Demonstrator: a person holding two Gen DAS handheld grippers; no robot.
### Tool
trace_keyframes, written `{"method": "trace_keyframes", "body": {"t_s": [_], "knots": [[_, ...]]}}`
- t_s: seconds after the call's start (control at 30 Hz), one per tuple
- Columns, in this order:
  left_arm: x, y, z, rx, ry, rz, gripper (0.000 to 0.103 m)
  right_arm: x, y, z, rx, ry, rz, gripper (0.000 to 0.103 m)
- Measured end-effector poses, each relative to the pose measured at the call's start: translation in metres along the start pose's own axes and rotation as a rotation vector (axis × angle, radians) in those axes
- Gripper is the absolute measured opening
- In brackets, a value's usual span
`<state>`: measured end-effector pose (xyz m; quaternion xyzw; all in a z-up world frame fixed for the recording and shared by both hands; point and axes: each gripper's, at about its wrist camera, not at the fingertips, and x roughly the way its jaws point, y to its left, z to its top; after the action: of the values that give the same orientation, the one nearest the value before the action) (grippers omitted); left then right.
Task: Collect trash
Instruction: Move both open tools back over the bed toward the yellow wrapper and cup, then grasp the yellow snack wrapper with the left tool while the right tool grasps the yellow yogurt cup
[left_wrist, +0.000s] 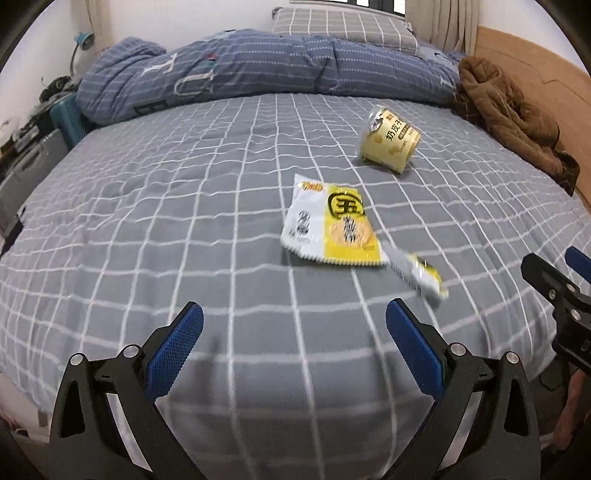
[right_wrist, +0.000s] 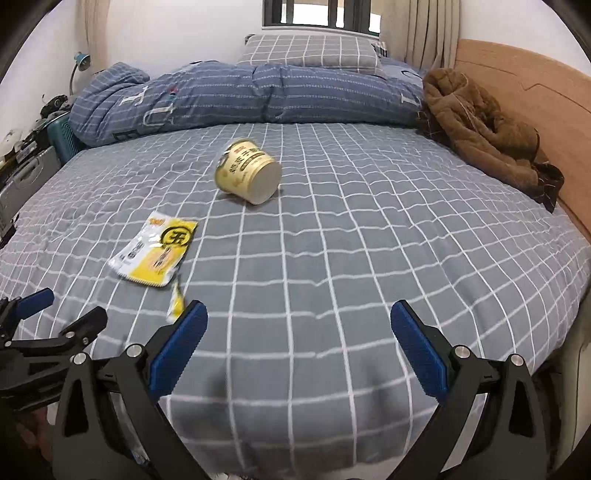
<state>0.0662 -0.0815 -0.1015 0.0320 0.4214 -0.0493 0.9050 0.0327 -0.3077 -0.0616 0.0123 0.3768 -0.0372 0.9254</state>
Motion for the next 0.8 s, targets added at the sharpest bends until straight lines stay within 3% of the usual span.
{"method": "trace_keyframes", "body": {"t_s": [0.3, 0.6, 0.7, 0.8], "knots": [[0.042, -0.016, 0.039, -0.001, 0.008, -0.025, 0.097, 0.038, -0.008, 0.028, 0.009, 0.013, -0.008, 0.096], [0.084, -0.025, 0.054, 0.022, 0.059, -0.010, 0.097, 0.066, -0.008, 0.047, -0.009, 0.019, -0.013, 0.095], [0.095, -0.019, 0.057, 0.008, 0.089, -0.020, 0.089, 0.074, -0.008, 0.053, -0.007, 0.023, -0.010, 0.095], [0.105, -0.015, 0.060, -0.006, 0.127, -0.030, 0.073, 0.080, -0.007, 0.057, -0.007, 0.024, -0.007, 0.095]]}}
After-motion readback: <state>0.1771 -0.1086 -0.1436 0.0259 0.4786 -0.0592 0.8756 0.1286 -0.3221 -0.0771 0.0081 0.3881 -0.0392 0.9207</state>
